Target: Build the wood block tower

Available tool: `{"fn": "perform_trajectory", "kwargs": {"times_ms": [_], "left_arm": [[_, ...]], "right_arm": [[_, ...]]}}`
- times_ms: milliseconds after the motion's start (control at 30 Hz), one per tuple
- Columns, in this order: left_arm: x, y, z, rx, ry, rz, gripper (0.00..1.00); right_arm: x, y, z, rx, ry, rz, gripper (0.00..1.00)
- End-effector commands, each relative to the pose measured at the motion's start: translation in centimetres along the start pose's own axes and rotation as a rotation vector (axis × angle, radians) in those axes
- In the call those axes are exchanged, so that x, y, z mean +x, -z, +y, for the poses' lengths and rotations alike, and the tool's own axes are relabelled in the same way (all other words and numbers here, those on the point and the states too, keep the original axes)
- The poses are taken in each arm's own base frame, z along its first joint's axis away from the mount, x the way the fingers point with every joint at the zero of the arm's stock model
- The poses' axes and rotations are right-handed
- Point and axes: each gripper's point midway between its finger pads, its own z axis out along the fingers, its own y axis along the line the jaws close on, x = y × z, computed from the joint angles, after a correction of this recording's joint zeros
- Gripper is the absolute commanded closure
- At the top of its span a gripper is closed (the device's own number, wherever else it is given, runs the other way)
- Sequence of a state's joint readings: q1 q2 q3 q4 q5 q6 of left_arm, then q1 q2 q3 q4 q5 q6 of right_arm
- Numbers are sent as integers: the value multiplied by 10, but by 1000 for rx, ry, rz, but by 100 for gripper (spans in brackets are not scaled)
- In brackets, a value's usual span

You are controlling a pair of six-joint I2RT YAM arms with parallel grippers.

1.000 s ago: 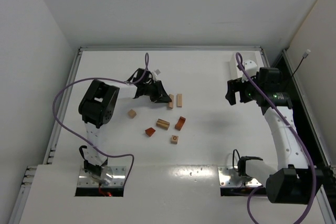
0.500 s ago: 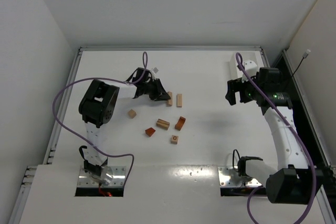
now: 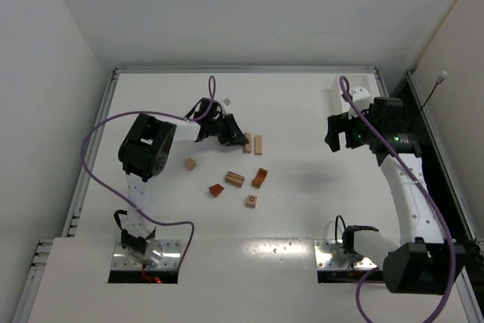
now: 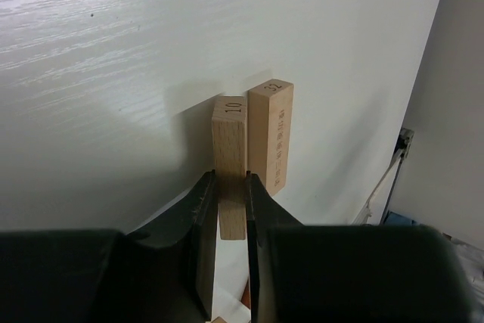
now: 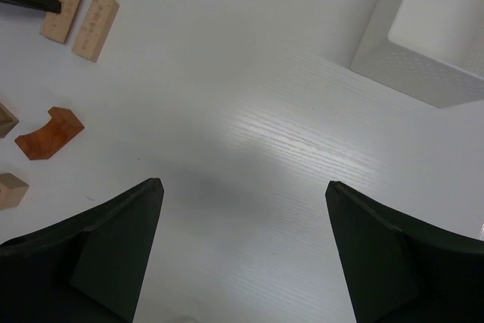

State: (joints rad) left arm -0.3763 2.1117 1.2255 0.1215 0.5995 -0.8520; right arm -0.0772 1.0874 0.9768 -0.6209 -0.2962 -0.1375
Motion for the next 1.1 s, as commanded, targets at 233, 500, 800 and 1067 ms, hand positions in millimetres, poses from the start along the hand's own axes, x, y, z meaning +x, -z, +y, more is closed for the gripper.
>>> {"fn": "perform_trajectory", "kwargs": {"times_ms": [233,500,800,1067], "left_arm": [[2,-15,-9,19,-21,5,91],[16,-14,-3,1,-7,33,57],[9,-7,3,-64,-49,-15,42],[-23,21,12,-269,-156,-137,42]], "right_arm": [[-23,9,-5,27,11,-74,14],[-23,9,-5,27,11,-74,14],[-23,9,-5,26,1,-74,14],[-24,7,-4,20,5,-84,14]]}}
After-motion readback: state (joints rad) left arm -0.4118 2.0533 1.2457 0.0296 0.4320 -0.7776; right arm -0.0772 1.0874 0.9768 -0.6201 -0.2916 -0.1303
